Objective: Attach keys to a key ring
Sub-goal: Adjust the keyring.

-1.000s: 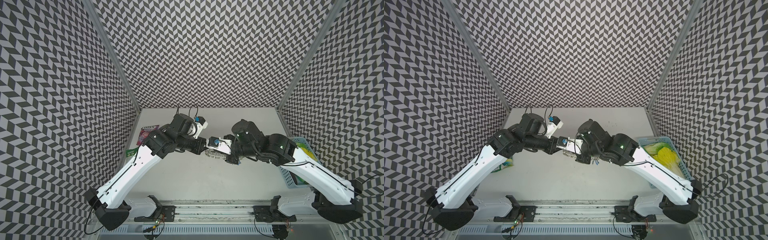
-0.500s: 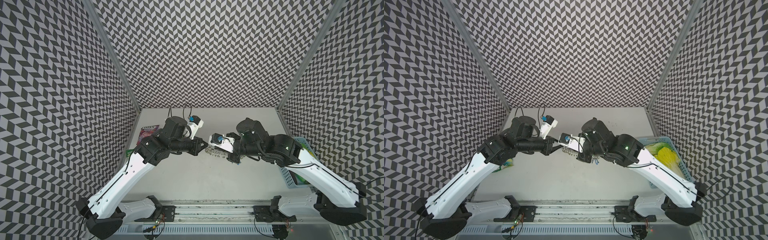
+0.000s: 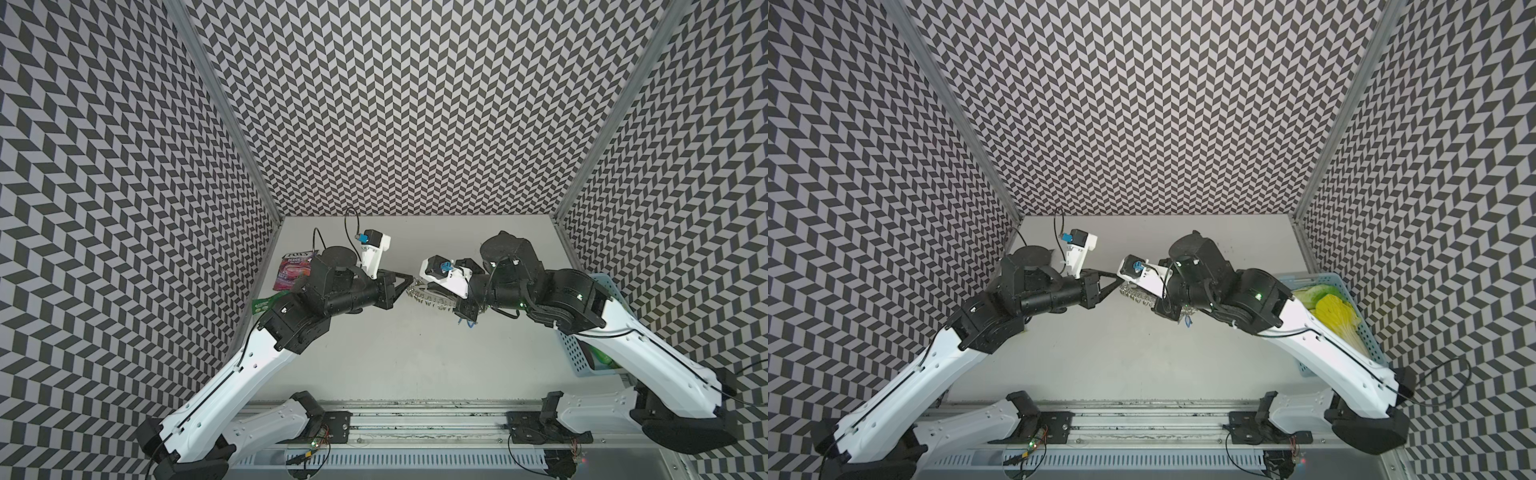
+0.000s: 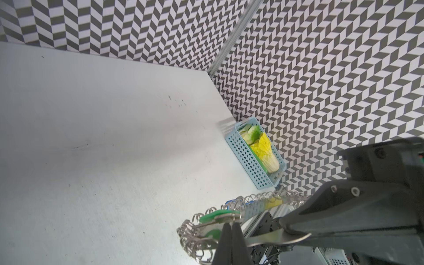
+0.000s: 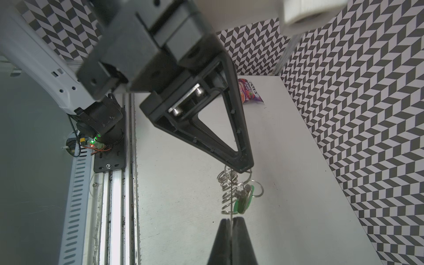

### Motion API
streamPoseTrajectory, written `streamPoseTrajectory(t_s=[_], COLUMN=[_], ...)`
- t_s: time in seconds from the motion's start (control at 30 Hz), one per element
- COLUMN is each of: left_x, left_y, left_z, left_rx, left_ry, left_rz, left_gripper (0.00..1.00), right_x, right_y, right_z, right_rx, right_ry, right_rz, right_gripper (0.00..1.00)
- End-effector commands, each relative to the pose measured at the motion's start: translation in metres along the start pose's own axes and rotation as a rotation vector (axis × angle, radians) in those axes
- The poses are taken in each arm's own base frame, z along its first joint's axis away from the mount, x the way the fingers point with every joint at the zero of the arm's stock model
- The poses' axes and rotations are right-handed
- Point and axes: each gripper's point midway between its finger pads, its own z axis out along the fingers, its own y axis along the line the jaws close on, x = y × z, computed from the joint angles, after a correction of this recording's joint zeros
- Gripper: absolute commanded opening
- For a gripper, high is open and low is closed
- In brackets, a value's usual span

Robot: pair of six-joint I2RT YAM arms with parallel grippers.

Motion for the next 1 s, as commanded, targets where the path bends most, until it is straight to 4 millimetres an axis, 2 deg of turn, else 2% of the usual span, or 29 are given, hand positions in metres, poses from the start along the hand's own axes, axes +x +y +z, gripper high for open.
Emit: streamPoseTrajectory(t_s=[0.0,0.13,0.5,0.8,0.97], left_x=[-0.031,-0.036,-0.058,-0.069,-0.077], left_y=[-0.018,-0.021,-0.03,-0.041,-0.053], left_z=[-0.009,-0.011,-0.033,-0.04,-0.053], left_rx=[0.067,0.085,0.151,0.219,0.288], left_ry=[-0.151,-0.198,-0.384,-0.464,-0.553], left_rz=[-0.003,-0.014,-0.021,0.013,0.05], left_gripper=[0.0,0.0,0.0,0.0,0.0], right_x=[-0.02,-0.023,-0.031,-0.039,-0.042], right_y=[-0.007,-0.013,-0.03,-0.028,-0.03], right_z=[-0.012,-0.015,-0.022,-0.021,-0.016], right_rx=[0.037,0.064,0.087,0.061,0.061], right_ry=[-0.096,-0.113,-0.203,-0.279,-0.295], right_rz=[0.007,0.016,0.08,0.122,0.139], right_gripper=[0.0,0.0,0.0,0.0,0.0])
